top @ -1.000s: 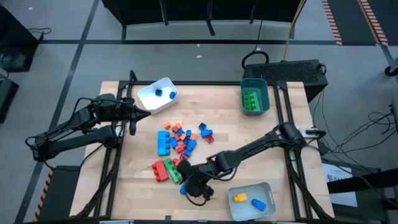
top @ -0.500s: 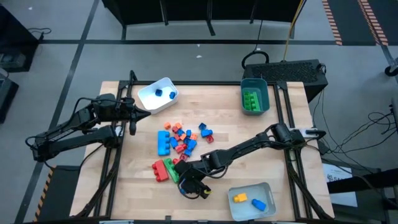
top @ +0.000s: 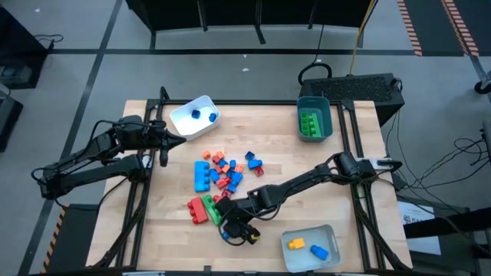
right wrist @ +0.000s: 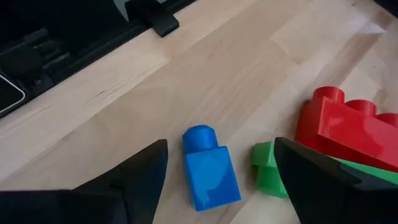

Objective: Sort blocks by size
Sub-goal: Put the 1 stud blue game piece into the gray bin

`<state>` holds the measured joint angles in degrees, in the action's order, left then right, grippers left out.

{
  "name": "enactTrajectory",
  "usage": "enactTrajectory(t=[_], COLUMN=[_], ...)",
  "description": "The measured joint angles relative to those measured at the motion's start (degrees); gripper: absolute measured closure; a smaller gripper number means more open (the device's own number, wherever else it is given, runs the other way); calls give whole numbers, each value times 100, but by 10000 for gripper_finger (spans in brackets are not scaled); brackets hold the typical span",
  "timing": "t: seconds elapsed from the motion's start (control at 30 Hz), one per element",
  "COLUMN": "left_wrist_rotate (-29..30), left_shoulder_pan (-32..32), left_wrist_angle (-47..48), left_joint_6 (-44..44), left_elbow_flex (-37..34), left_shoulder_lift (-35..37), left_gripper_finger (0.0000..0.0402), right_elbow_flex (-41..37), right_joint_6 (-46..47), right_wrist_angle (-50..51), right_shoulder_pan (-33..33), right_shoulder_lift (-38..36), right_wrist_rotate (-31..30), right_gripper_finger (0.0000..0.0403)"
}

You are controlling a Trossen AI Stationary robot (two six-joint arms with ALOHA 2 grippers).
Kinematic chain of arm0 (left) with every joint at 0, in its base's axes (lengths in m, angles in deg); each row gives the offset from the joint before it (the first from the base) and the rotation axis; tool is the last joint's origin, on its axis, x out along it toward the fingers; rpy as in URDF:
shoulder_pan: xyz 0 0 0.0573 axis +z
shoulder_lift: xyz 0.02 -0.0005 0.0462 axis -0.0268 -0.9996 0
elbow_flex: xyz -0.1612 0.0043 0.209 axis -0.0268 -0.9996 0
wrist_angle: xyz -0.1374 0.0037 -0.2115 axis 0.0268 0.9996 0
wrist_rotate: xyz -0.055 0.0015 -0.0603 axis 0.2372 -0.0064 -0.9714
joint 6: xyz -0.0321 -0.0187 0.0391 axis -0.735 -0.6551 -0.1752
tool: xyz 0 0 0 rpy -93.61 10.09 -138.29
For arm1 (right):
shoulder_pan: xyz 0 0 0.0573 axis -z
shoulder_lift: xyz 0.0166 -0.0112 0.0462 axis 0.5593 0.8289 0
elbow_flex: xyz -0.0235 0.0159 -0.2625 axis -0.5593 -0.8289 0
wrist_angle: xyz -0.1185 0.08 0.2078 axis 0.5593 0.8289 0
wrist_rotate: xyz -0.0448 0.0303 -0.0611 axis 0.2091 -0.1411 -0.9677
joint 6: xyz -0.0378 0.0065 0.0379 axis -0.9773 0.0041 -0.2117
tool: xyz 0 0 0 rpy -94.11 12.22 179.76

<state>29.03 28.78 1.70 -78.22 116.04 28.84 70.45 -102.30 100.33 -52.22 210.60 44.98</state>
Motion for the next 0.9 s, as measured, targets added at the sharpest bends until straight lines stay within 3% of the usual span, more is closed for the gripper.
enactTrajectory(t=[0.9], left_wrist_rotate=[-2], left_shoulder_pan=[0], left_wrist_angle=[14], left_joint_6=[-2], left_elbow_flex=[0], left_shoulder_lift=[0], left_gripper_finger=[391], right_elbow_flex=[-4], right_joint_6=[637], right_wrist_angle=[-60], right_shoulder_pan=[160], right_shoulder_lift=[442], right_wrist_rotate=[483], right_gripper_finger=[147])
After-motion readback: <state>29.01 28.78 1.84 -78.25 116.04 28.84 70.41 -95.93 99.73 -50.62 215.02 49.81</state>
